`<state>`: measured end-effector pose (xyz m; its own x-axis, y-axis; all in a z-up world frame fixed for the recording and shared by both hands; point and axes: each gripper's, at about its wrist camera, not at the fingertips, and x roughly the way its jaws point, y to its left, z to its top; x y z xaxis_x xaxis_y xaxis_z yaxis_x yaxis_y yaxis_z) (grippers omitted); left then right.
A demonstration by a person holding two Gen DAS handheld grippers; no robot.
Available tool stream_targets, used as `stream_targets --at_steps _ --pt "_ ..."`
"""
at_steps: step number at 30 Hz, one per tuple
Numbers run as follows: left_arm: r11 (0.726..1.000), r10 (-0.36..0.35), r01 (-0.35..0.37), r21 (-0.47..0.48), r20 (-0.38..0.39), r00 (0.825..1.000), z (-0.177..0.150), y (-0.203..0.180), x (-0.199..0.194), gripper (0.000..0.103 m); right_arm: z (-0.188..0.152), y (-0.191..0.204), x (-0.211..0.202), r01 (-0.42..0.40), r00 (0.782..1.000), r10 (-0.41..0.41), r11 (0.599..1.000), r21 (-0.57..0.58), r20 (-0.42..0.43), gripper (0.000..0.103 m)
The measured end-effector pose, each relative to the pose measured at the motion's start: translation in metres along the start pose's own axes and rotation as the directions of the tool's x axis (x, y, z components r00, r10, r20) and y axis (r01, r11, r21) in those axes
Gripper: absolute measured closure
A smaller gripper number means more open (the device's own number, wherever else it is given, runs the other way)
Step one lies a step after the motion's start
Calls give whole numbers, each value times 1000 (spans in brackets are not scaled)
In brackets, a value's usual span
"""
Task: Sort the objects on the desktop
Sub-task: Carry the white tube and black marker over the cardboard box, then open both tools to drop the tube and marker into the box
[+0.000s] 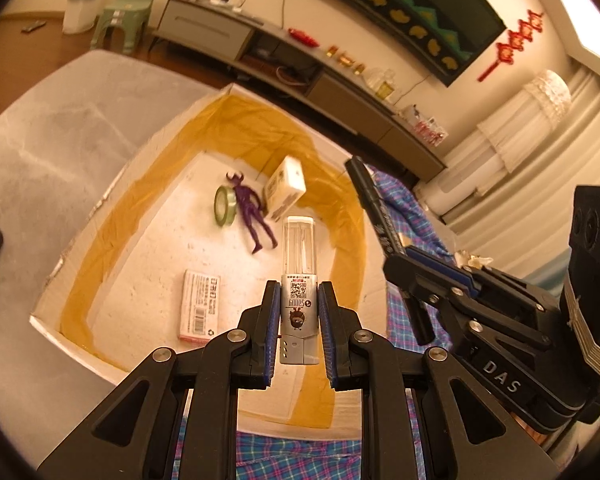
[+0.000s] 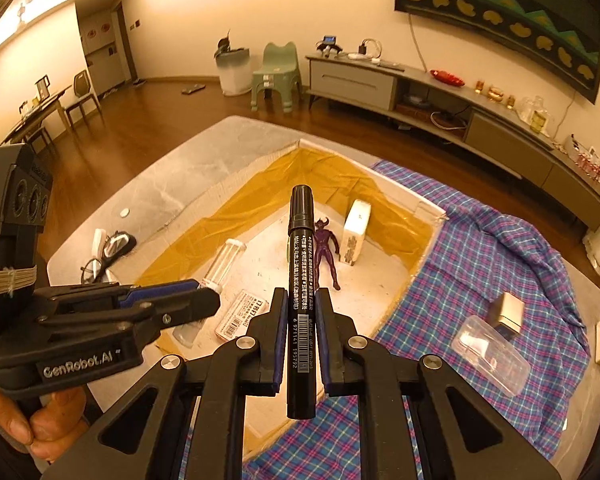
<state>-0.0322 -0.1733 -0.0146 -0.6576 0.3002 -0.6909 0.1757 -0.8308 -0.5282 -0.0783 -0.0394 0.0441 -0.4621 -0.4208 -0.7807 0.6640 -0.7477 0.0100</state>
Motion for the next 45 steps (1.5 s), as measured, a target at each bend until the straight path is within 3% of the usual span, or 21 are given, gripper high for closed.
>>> stream_targets --at_steps 10,18,27,34,37,45 --pt "998 35 -40 -58 -78 996 -1 5 30 83 13 -5 47 -21 994 12 997 -78 -111 88" --pt "995 52 -65 -82 -150 987 -4 7 50 83 22 -4 81 -53 976 5 976 -213 -217 88" --pt "990 77 -97 -105 -181 980 -2 9 63 83 20 -14 113 -76 953 -11 958 -278 -301 88" --pt "988 101 -121 -92 -194 976 0 7 70 82 19 -21 125 -83 944 -21 951 -299 -329 88" --pt "989 87 -109 -99 -202 976 3 9 70 72 20 -23 127 -87 942 -20 949 -303 -334 87" --pt "987 77 -101 -122 -189 979 7 16 64 72 17 -22 126 -79 947 -23 951 -300 -321 86"
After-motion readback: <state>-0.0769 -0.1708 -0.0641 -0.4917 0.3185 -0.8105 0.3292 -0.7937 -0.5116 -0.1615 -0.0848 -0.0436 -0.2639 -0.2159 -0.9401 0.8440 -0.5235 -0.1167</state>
